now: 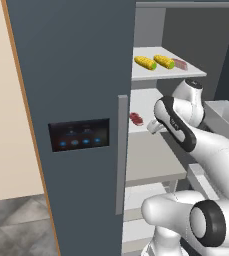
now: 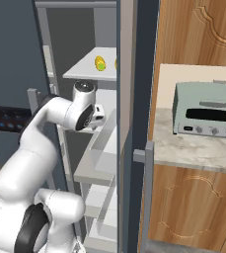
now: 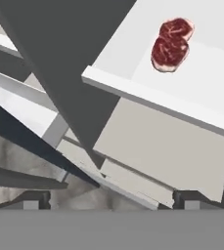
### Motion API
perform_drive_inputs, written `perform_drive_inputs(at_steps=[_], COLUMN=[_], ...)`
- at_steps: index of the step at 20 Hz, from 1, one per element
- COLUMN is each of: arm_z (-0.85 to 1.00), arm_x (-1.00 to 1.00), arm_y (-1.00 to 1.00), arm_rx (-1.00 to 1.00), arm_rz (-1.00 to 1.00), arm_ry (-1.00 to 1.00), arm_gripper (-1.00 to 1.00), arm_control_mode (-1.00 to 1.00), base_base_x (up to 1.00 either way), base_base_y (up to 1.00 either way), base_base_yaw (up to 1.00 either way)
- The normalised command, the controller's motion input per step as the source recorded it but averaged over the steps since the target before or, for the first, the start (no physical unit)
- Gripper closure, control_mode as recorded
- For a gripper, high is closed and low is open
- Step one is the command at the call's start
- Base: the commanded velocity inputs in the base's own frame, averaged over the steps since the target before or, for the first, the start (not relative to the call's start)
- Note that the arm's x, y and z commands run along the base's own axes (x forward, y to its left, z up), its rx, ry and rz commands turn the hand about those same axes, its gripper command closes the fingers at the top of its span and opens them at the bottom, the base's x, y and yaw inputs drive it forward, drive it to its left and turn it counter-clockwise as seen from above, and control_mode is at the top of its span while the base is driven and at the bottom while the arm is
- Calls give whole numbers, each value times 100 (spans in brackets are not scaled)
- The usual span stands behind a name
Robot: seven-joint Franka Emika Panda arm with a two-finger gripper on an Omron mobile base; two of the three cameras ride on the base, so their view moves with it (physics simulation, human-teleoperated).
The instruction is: Place one corn and one steak in each tupperware on the nearby counter, to pack two identical lunches.
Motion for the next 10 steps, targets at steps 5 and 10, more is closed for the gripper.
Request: perform_drive_inputs(at_steps=[5, 10], arm_z=[-16, -17], arm_x=[44, 43], arm_y=[0, 0], arm_rx=[0, 0], arm_rz=[4, 0], arm_ry=[-5, -3], arm_gripper=[-100, -100], arm_control_mode=[-100, -100], base_base_x=[0, 0], base_base_y=[0, 0], base_base_yaw=[0, 0])
